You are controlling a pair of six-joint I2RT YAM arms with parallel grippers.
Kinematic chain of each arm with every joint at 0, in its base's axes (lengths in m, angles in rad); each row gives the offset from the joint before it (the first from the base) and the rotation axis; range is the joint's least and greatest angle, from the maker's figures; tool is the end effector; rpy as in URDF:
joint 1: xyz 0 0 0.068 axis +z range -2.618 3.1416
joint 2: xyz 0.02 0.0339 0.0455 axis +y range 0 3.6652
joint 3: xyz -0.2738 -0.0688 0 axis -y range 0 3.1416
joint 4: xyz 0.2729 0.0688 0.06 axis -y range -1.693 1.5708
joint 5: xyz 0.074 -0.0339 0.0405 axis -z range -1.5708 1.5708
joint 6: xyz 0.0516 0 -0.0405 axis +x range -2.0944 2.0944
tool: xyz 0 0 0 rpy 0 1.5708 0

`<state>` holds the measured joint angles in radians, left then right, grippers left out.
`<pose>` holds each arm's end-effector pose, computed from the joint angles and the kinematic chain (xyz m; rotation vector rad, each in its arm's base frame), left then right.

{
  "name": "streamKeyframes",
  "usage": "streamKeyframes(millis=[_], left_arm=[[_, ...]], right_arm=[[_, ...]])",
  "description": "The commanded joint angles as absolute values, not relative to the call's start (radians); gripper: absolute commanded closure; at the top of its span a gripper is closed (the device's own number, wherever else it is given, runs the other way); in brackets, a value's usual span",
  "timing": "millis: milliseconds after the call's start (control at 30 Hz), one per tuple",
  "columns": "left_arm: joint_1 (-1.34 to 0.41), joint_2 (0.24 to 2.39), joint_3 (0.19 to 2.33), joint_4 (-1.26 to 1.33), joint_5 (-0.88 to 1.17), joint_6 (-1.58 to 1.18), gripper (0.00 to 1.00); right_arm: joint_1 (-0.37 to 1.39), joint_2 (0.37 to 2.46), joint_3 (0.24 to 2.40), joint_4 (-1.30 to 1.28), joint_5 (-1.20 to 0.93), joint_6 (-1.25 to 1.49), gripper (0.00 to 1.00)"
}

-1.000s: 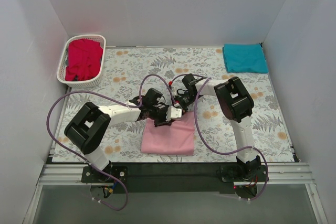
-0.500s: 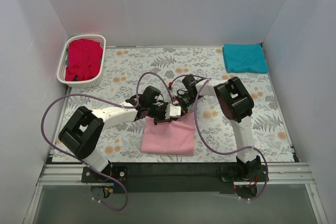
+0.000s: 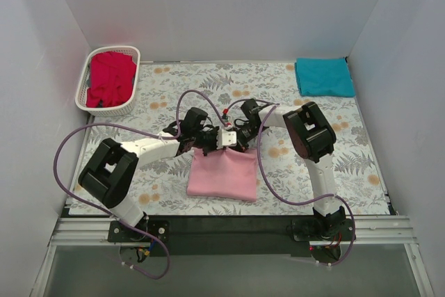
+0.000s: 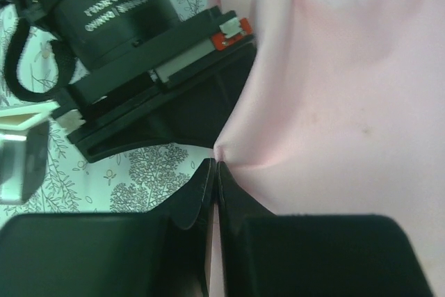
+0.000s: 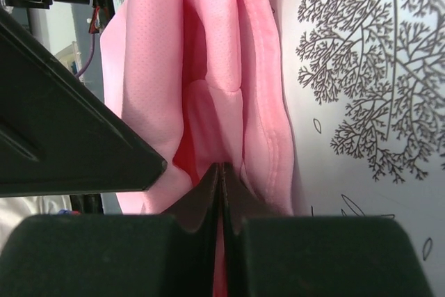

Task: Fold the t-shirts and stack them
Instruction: Fold the tshirt

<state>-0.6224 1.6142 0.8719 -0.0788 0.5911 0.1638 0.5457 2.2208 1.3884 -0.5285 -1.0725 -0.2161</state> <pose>0.2702 -0.2293 0.1613 1.1787 2.0959 -0.9214 0.3477 0.2642 0.0735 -1.1505 2.4223 1.6154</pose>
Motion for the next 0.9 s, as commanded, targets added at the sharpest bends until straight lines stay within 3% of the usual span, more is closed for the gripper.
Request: streamKeyframes(millis=[0,400,867], left_arm=[[-0.629,1.574,0.844,-0.049,0.620,0.202,1.00],[-0.661,1.506,0.773,-0.060,0.634,0.219,1.00],[-0.667,1.482,0.793,-0.052,0.611,0.245,1.00]], right_arm=[[0.554,2.201,1.442,-0.543,-1.014,-0.241,0.91],[0.551,2.105,1.577,-0.637,-0.942,-0.281,0.88],[0.552,2.261,1.522,-0.681,-0.986,-0.379,0.94]])
